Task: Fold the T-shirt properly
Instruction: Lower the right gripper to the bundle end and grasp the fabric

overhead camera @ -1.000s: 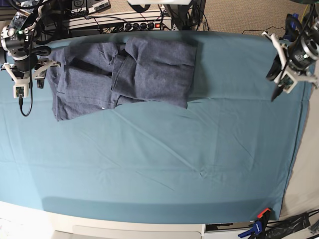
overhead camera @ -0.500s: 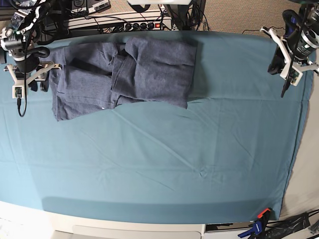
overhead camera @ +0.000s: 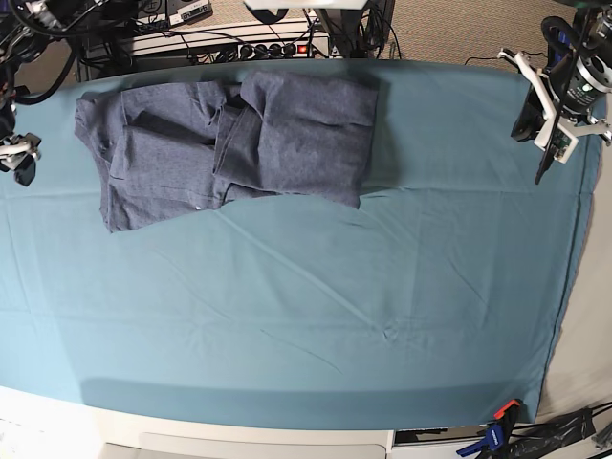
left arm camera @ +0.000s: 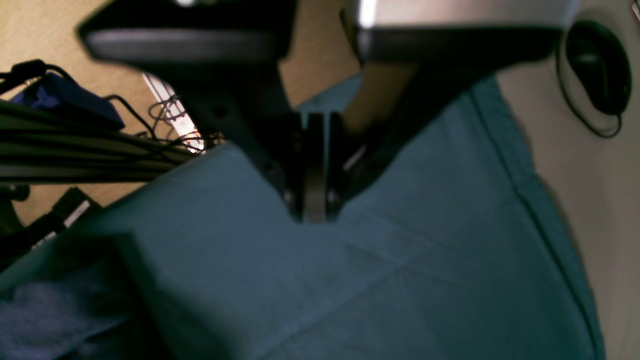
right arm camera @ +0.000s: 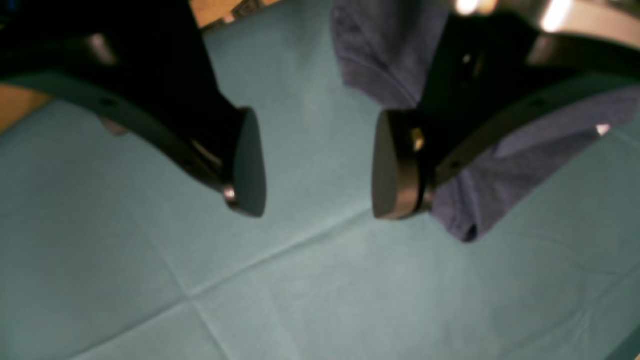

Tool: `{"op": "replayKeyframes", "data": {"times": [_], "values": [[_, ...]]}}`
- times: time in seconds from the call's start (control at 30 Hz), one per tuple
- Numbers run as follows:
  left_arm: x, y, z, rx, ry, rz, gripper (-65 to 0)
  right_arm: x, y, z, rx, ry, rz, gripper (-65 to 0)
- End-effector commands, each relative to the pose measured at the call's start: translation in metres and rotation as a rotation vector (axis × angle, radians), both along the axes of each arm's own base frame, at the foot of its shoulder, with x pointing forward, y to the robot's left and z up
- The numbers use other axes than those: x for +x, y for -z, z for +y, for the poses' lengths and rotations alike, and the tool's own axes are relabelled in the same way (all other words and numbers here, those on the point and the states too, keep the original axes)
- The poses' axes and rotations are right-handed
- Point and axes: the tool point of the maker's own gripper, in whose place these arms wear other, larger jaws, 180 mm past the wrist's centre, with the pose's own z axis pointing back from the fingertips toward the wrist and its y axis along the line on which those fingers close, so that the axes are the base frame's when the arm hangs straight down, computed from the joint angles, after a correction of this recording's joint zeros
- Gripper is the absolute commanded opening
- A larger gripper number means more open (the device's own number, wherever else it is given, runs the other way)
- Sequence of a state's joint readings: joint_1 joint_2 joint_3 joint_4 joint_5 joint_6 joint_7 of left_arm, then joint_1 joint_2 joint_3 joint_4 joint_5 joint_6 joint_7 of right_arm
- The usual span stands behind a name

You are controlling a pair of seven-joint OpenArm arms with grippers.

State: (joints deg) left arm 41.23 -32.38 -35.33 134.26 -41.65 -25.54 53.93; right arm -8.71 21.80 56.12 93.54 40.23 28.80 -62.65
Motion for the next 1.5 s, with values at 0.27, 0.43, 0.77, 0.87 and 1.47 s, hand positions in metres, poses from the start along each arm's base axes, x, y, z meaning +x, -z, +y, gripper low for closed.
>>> {"op": "replayKeyframes", "data": {"times": [0.27,0.43,0.77,0.87,1.47], "values": [[0.003,-0.007,-0.003,-0.006,0.016,-0.028,-65.0,0.03,0.026,0.022,0.248,-0.101,-0.028,-29.5],[0.003,-0.007,-0.003,-0.006,0.016,-0.029,-65.0,0.041,0.041,0.066,0.326,-0.266,0.026,-29.5],[0.001,-0.006,-0.002,-0.002,0.015,-0.022,-65.0,0.047,0.057,0.099,0.35,-0.373,0.095,-29.5],[0.0,-0.006,-0.004,0.001,0.038,-0.02,-65.0,0.044,0.05,0.087,0.344,-0.336,0.068,-29.5],[0.0,-0.006,-0.005,-0.003,0.038,-0.021,-65.0,0.038,0.046,0.065,0.318,-0.248,0.023,-29.5]]}}
